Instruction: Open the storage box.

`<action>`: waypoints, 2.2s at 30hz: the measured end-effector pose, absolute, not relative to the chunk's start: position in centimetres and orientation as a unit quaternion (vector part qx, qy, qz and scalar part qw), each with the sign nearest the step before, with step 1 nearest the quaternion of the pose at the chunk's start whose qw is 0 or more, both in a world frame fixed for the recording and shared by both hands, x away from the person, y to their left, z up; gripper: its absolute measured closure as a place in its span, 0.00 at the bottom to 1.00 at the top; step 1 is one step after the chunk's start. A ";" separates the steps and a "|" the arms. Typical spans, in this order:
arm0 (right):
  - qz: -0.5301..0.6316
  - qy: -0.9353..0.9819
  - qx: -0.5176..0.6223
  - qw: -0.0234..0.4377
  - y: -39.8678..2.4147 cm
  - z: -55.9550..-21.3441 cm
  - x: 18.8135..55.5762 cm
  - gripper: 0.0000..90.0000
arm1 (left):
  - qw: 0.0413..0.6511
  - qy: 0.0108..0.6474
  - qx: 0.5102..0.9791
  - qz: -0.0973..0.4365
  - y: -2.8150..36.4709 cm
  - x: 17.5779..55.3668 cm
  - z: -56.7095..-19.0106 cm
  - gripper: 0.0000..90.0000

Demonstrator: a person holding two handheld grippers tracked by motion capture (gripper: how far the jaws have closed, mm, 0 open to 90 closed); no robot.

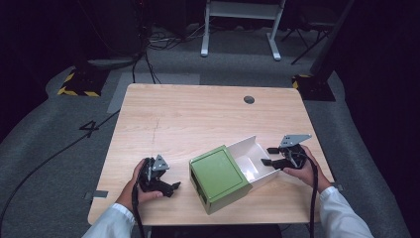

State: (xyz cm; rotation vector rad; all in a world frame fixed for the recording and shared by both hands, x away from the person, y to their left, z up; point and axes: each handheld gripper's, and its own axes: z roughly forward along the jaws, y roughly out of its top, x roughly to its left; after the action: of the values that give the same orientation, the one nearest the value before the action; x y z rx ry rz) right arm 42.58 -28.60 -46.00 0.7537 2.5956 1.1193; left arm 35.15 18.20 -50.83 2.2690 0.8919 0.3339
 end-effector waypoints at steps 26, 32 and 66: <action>0.360 0.886 0.243 0.161 -29.5 -44.2 42.2 0.27 | 0.334 0.342 0.869 0.128 18.2 35.2 -50.8 0.00; 0.363 0.886 0.237 0.165 -29.8 -43.7 41.8 0.25 | 0.334 0.342 0.869 0.128 18.2 35.2 -50.8 0.00; 0.336 0.871 0.284 0.220 -33.3 -43.0 39.9 0.22 | 0.334 0.342 0.869 0.128 18.2 35.2 -50.8 0.00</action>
State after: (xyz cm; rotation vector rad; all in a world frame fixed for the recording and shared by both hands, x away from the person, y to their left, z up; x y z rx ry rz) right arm 39.92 -33.32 -42.99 0.7862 2.4073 0.9285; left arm 35.15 18.20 -50.83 2.2686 0.8920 0.3341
